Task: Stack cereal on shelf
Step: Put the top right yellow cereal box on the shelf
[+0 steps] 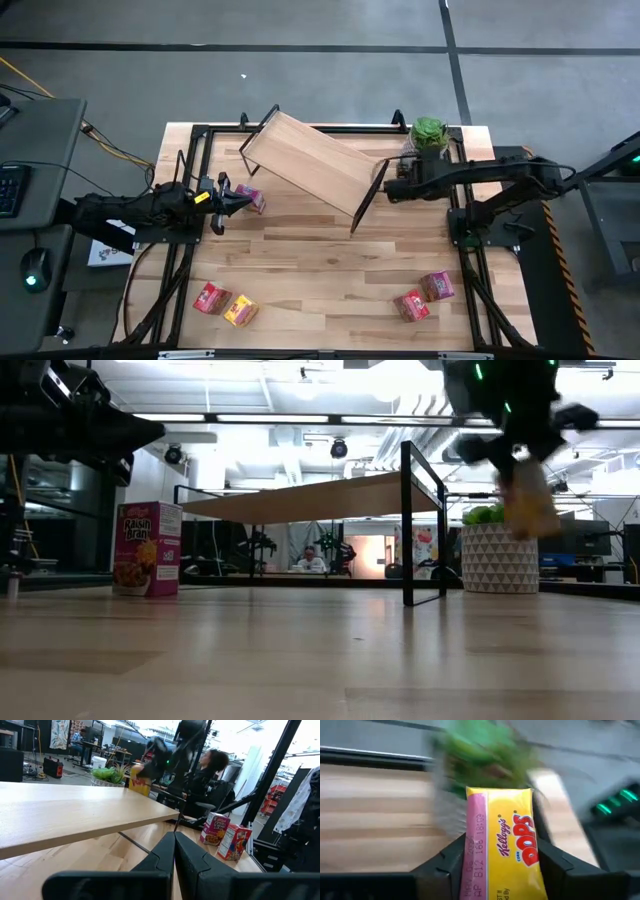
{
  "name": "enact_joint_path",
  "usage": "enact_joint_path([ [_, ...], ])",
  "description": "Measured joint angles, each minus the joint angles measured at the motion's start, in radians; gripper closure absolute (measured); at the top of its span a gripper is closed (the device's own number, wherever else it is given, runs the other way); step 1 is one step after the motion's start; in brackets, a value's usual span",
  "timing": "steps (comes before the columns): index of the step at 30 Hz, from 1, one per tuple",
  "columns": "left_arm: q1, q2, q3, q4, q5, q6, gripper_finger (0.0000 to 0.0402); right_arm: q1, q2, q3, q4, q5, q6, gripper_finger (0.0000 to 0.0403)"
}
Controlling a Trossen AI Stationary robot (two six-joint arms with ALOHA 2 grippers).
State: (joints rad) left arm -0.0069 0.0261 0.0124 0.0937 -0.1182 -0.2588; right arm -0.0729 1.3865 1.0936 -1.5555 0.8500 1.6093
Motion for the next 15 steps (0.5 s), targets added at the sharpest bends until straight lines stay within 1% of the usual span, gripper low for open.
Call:
enact_joint_path([
  [5, 0.000, 0.000, 0.000, -0.001, 0.001, 0.000, 0.0398, 0.047, -0.005, 0.242, -0.011, 0.084, -0.221, 0.0240],
  [8, 0.000, 0.000, 0.000, -0.008, 0.001, 0.000, 0.0398, 0.079, -0.008, 0.362, 0.059, 0.145, -0.406, 0.0245],
  [10, 0.000, 0.000, 0.000, -0.010, 0.001, 0.000, 0.0398, 0.096, -0.007, 0.416, 0.159, 0.151, -0.558, 0.0247],
  [12, 0.000, 0.000, 0.000, -0.015, 0.001, 0.000, 0.0398, 0.106, -0.007, 0.437, 0.304, 0.148, -0.742, 0.0249],
  [13, 0.000, 0.000, 0.000, -0.015, 0.001, 0.000, 0.0398, 0.107, -0.007, 0.439, 0.384, 0.134, -0.836, 0.0249],
  [15, 0.000, 0.000, 0.000, -0.017, 0.001, 0.000, 0.0398, 0.099, -0.006, 0.429, 0.550, 0.066, -1.032, 0.0249],
])
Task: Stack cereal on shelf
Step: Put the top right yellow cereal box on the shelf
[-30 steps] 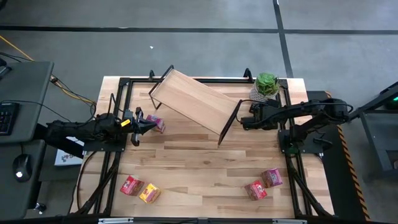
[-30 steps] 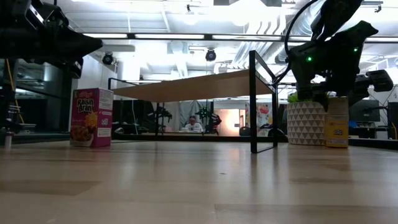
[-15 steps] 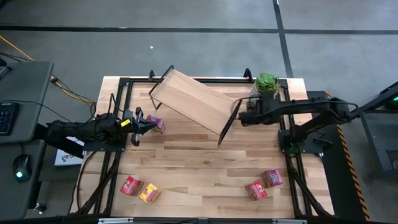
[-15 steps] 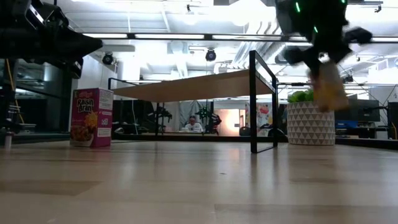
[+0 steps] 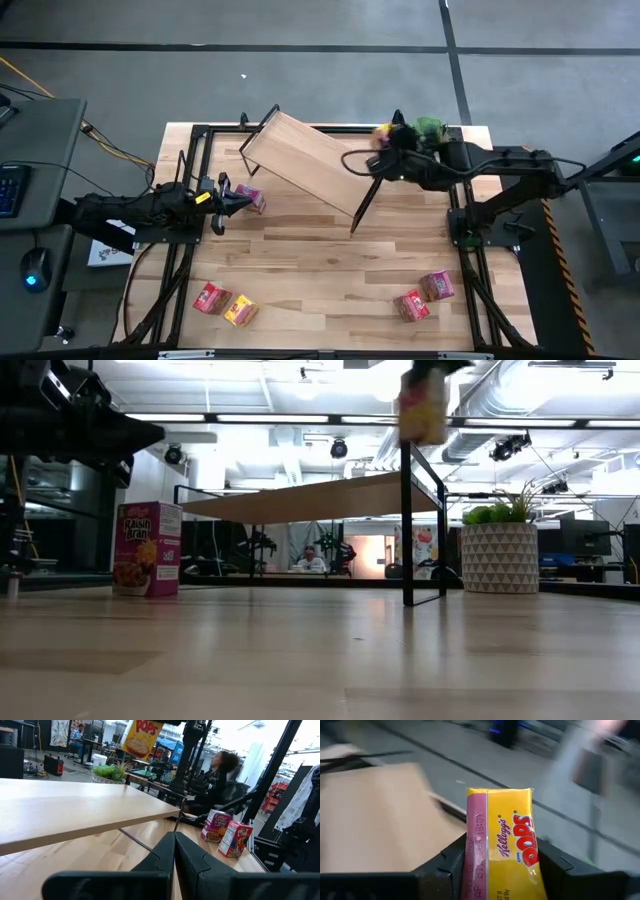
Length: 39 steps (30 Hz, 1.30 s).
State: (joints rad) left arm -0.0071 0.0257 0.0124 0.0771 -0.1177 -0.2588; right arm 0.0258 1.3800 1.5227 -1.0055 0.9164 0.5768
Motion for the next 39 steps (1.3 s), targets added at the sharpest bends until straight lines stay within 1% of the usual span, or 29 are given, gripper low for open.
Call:
enact_joint_path([
  [2, 0.000, 0.000, 0.000, -0.003, 0.000, 0.000, 0.0398, -0.019, 0.000, -0.024, 0.150, -0.111, -0.161, 0.0249],
  [4, 0.000, 0.000, 0.000, -0.003, 0.000, 0.000, 0.0398, -0.042, 0.010, -0.046, 0.257, -0.237, -0.270, 0.0249],
  [5, 0.000, 0.000, 0.000, -0.003, 0.000, 0.000, 0.0398, -0.052, 0.017, -0.052, 0.282, -0.291, -0.305, 0.0249],
  [7, 0.000, 0.000, 0.000, -0.003, 0.000, 0.000, 0.0398, -0.070, 0.033, -0.054, 0.289, -0.346, -0.342, 0.0249],
  [10, 0.000, 0.000, 0.000, -0.003, 0.000, 0.000, 0.0398, -0.094, 0.058, -0.054, 0.270, -0.373, -0.368, 0.0249],
  [17, 0.000, 0.000, 0.000, -0.005, 0.000, 0.000, 0.0398, -0.143, 0.101, -0.054, 0.147, -0.414, -0.351, 0.0249],
  [22, 0.000, 0.000, 0.000, -0.005, 0.000, 0.000, 0.0398, -0.151, 0.126, -0.054, 0.163, -0.413, -0.373, 0.0249],
  [25, 0.000, 0.000, 0.000, -0.005, 0.000, 0.000, 0.0398, -0.150, 0.142, -0.054, 0.163, -0.394, -0.400, 0.0249],
  [27, 0.000, 0.000, 0.000, -0.005, 0.000, 0.000, 0.0398, -0.150, 0.140, -0.072, 0.190, -0.384, -0.405, 0.0249],
  [31, 0.000, 0.000, 0.000, -0.006, 0.000, 0.000, 0.0398, -0.148, 0.099, -0.162, 0.287, -0.384, -0.429, 0.0249],
  [36, 0.000, 0.000, 0.000, -0.006, 0.000, 0.000, 0.0398, -0.148, 0.009, -0.286, 0.416, -0.426, -0.447, 0.0249],
  [39, 0.000, 0.000, 0.000, -0.006, 0.000, 0.000, 0.0398, -0.149, -0.037, -0.328, 0.450, -0.480, -0.446, 0.0249],
])
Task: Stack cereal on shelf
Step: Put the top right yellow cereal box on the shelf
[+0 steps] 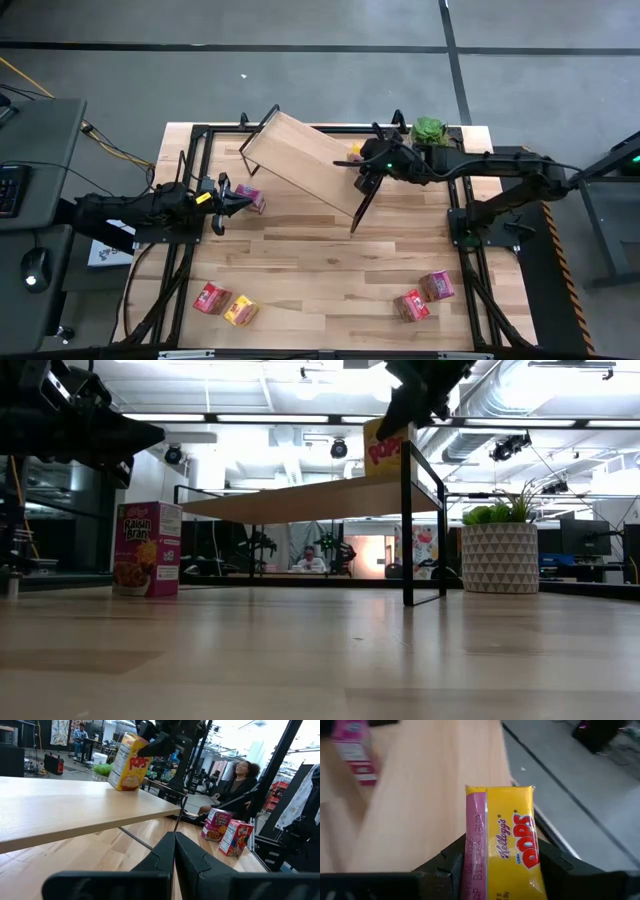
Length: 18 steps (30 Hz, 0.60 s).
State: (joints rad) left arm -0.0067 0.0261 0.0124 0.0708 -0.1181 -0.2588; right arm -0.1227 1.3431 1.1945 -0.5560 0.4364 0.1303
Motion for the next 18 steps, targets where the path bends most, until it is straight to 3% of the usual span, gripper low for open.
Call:
enact_joint_path([
  [14, 0.000, 0.000, 0.000, 0.000, 0.000, 0.000, 0.0398, -0.051, -0.013, -0.001, -0.017, -0.030, 0.093, 0.0249],
  [18, 0.000, 0.000, 0.000, 0.000, 0.000, 0.000, 0.0398, -0.078, -0.012, 0.000, -0.031, -0.087, 0.118, 0.0249],
])
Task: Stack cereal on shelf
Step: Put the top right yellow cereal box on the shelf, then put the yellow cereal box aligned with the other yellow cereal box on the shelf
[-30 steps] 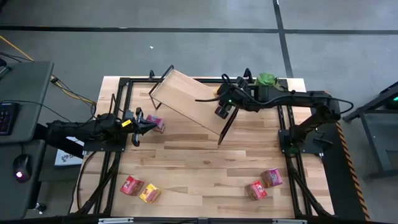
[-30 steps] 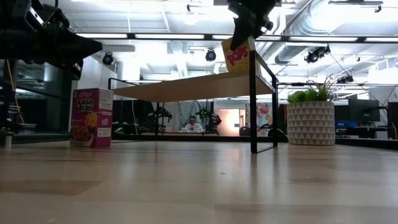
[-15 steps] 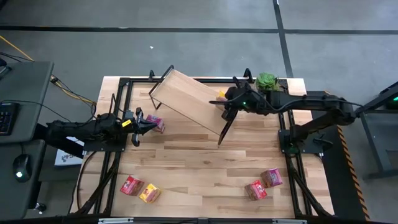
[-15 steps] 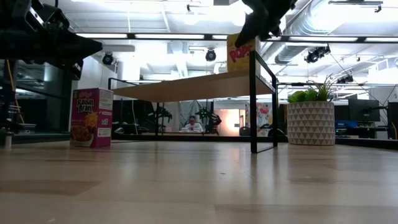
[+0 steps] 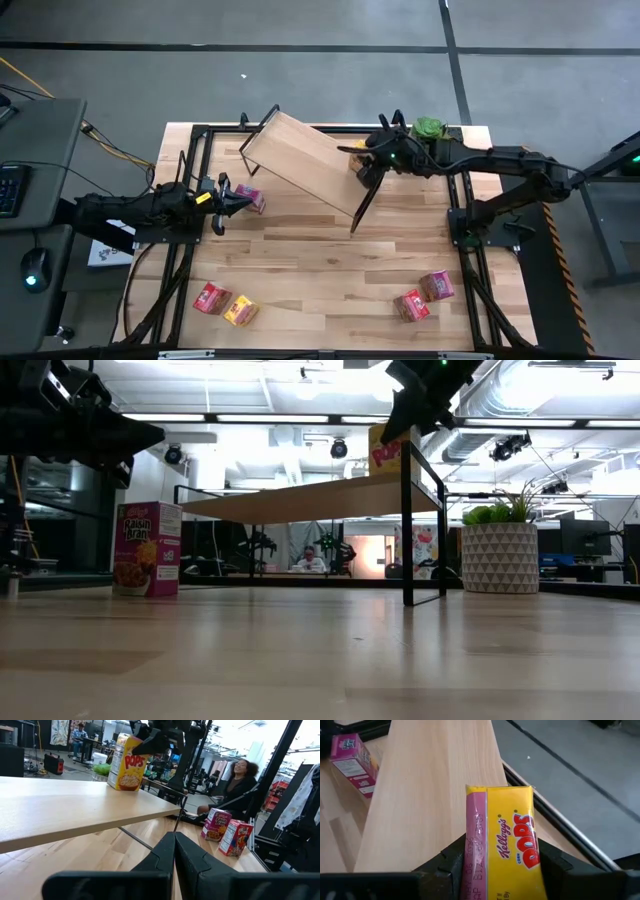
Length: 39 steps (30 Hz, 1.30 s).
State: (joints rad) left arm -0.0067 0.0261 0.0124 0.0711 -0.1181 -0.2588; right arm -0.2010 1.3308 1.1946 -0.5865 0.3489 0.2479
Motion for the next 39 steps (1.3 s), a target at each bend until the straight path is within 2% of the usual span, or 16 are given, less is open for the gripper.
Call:
enact_joint_path([
  [9, 0.000, 0.000, 0.000, 0.000, 0.000, 0.000, 0.0398, -0.017, 0.002, 0.000, 0.027, -0.022, 0.007, 0.0238],
  [19, 0.000, 0.000, 0.000, 0.000, 0.000, 0.000, 0.0398, -0.017, 0.002, 0.000, 0.033, -0.028, 0.005, 0.0145],
  [23, 0.000, 0.000, 0.000, 0.000, 0.000, 0.000, 0.0398, -0.017, 0.002, 0.010, 0.012, -0.028, -0.005, 0.0121],
  [39, 0.000, 0.000, 0.000, 0.000, 0.000, 0.000, 0.0398, -0.017, 0.002, 0.096, -0.039, -0.019, -0.036, 0.0116],
])
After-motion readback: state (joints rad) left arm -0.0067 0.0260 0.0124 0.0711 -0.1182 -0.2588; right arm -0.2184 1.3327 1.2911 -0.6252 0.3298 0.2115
